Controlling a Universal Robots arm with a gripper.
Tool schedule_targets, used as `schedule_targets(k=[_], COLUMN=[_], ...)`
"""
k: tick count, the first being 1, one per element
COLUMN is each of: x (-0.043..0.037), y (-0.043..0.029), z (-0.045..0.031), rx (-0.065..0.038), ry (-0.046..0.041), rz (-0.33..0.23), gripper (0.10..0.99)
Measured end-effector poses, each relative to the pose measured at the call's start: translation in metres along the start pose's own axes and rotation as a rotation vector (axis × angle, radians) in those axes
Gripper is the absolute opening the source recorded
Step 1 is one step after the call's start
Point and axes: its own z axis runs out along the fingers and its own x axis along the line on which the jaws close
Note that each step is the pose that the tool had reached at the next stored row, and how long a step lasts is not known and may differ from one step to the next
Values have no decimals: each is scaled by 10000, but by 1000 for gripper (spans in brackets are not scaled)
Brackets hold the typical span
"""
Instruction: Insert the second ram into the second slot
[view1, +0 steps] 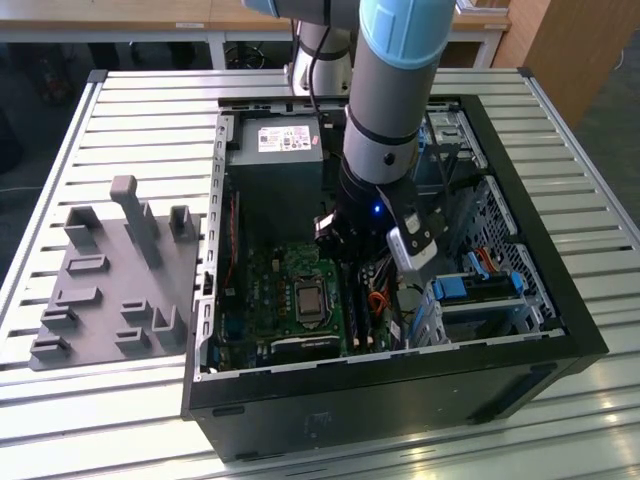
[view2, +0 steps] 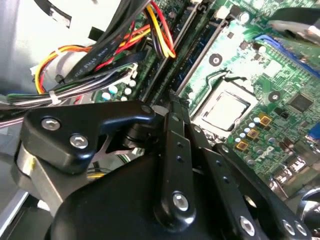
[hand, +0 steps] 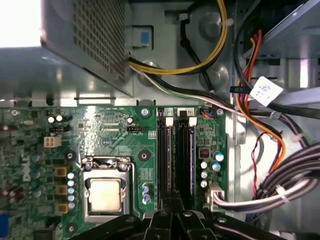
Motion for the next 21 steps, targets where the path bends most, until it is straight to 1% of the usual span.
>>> schedule_targets(k=[2, 9, 15, 21], x=[1, 4, 7, 7], y=[-1, -2, -3, -3], z=[-19, -132, -201, -212], rx=[2, 3, 5, 0], ry=[1, 2, 15, 15], rz=[0, 0, 0, 0], gripper=[106, 106, 106, 106])
